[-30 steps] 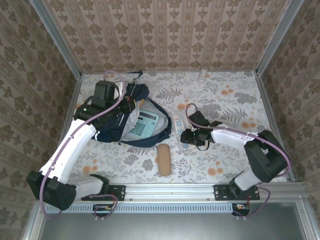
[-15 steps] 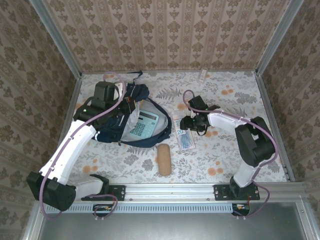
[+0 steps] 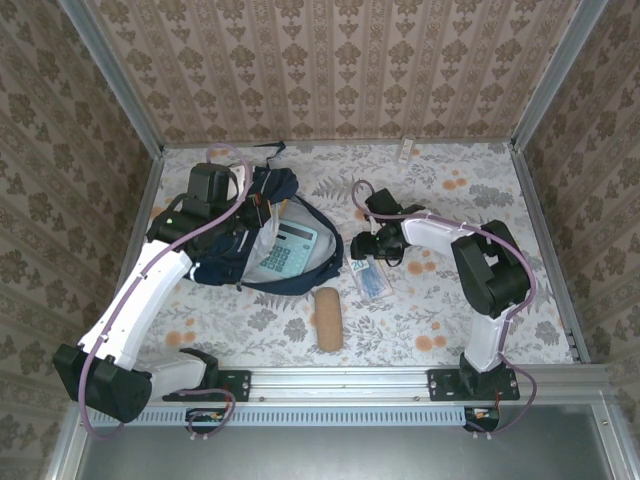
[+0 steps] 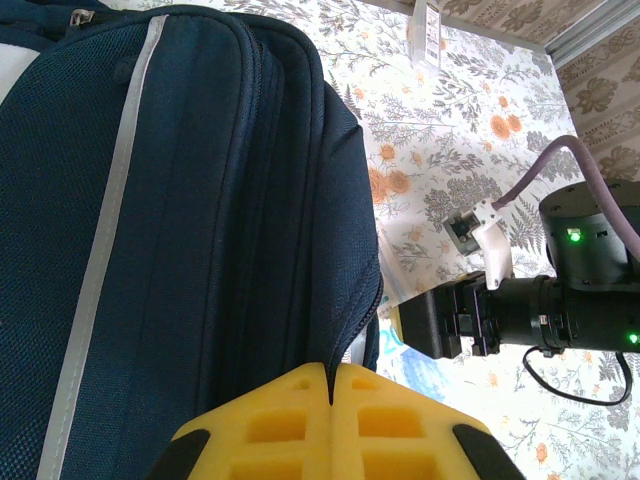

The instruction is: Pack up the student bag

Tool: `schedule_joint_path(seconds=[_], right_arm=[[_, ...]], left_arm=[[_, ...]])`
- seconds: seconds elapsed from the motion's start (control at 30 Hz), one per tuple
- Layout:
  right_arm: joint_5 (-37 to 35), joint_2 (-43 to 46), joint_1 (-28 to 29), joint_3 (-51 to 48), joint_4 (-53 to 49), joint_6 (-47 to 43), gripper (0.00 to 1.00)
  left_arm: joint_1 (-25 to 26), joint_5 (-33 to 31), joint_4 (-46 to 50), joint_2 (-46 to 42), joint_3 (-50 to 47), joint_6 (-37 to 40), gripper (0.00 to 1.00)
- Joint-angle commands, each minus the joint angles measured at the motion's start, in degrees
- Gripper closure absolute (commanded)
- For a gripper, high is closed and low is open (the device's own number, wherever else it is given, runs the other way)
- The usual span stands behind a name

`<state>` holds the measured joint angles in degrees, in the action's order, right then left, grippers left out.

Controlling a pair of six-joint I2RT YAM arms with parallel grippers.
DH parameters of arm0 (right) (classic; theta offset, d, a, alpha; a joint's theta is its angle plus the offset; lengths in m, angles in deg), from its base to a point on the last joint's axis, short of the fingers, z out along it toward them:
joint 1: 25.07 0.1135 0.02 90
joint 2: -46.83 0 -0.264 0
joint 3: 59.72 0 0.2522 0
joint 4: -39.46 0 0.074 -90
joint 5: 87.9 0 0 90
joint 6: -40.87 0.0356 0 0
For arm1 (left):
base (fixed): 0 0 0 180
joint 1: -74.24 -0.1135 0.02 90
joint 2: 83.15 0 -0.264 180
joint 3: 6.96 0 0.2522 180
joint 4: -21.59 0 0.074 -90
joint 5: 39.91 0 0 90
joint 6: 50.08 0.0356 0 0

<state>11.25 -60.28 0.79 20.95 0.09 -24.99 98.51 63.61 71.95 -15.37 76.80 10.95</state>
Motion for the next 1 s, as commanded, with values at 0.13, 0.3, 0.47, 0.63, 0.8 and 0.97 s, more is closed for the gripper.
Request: schedule_joint_path(seconds=[0.13, 0.3, 0.47, 0.63, 0.8, 0.97], right_arm=[[-5.95, -0.61, 1.11, -1.29, -3.82, -0.09, 0.24], [-5.24, -0.42, 1.12, -0.56, -4.72, -2.5, 0.23], [-3.29, -1.81, 2.62, -1.97, -4.21, -2.24, 0.32], [-4.51, -1.34, 4.22, -5.0, -2.46, 0.5, 0.5], [-5.75, -0.07, 4.45, -6.54, -1.78, 2.4, 0.72], [-6.71, 2.44, 4.45, -6.8, -1.67, 2.58, 0.8]], left_arm=[[-0.54, -0.43, -2.39, -1.81, 0.76, -0.43, 1.0], [-0.53, 0.25, -3.11, -1.34, 0.58, -0.86, 1.0], [-0.48, -0.07, -2.78, -1.85, 0.47, -0.78, 1.0], [-0.54, -0.63, -2.5, -2.57, -0.06, -0.81, 1.0], [-0.54, -0.25, -2.76, -2.39, -0.02, -0.91, 1.0], [-0.52, -0.07, -2.59, -2.4, 0.12, -0.93, 1.0]])
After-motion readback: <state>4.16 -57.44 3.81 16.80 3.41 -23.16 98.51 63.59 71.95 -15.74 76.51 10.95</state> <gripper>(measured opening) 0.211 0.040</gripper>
